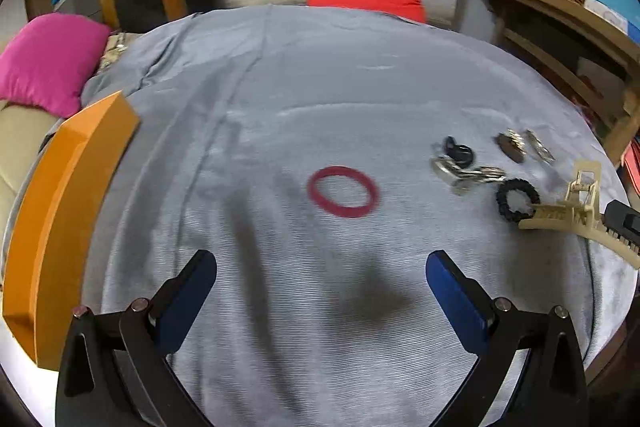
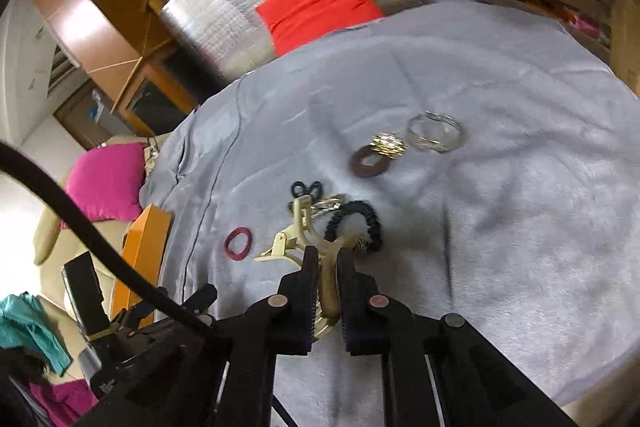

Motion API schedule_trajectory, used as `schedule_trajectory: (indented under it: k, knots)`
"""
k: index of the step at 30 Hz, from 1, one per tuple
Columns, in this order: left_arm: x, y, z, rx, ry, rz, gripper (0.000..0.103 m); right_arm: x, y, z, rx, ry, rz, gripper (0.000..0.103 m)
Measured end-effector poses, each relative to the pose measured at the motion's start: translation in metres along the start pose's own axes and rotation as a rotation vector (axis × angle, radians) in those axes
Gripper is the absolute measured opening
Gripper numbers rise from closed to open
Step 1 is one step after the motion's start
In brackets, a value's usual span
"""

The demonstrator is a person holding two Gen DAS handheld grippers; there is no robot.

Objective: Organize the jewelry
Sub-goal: 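Lift the beige claw clip with the right gripper while the left gripper grasps the black scrunchie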

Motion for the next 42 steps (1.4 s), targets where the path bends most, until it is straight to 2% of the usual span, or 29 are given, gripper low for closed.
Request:
schedule_trajectory:
  k: [6,8,11,18,20,22,25,26,31,35,39,42]
  knots:
    - [0.024,0.005,0.004,-0.002,0.039,-0.014,0.103,0.016,-0.011,0.003,-0.006,0.013,0.003,0.010]
    - [0.027,0.007,0.005,-0.001,0.040,-0.013,0.103,0.024,-0.011,-0.004,-0.044,0.003,-0.003,0.010]
    - [0.022,0.007,0.009,0.003,0.028,-0.001,0.103,0.027,-0.002,-0.014,-0.123,0.017,0.048,0.011]
    - [0.010,0.006,0.009,0.003,-0.001,0.014,0.103,0.024,0.018,-0.039,-0.228,-0.038,0.005,0.018]
    - [0.008,0.005,0.009,0.007,-0.006,0.011,0.103,0.027,0.025,-0.043,-0.237,-0.057,-0.038,0.034]
    - [0.007,0.003,0.009,0.009,-0.009,0.009,0.103,0.027,0.035,-0.051,-0.269,-0.048,-0.045,0.043]
    - [0.007,0.002,0.009,0.008,-0.008,0.003,0.103,0.030,0.045,-0.056,-0.295,-0.070,-0.071,0.046]
    - [0.006,0.001,0.009,0.010,-0.008,0.002,0.103,0.029,0.046,-0.059,-0.295,-0.081,-0.078,0.051]
    - [-0.003,-0.002,0.009,0.015,-0.027,0.001,0.103,0.016,0.048,-0.062,-0.252,-0.200,-0.118,0.059]
    - [-0.012,-0.006,0.009,0.017,-0.048,-0.004,0.103,0.005,0.049,-0.066,-0.228,-0.312,-0.142,0.059]
    - [-0.020,-0.009,0.008,0.022,-0.064,-0.016,0.103,-0.006,0.044,-0.068,-0.206,-0.385,-0.114,0.059]
    - [-0.020,-0.008,0.006,0.009,-0.077,-0.057,0.103,-0.013,0.048,-0.075,-0.187,-0.472,-0.155,0.058]
Point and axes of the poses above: each gripper's, at about its wrist camera, not at the fingertips, and y roughly the way its jaws point, x to its right, z to its top, the point moved 9 cm from there along y, roughly the way its jaws point, and after that the axes turned 8 degrees about -z, right-handed, at the moved point
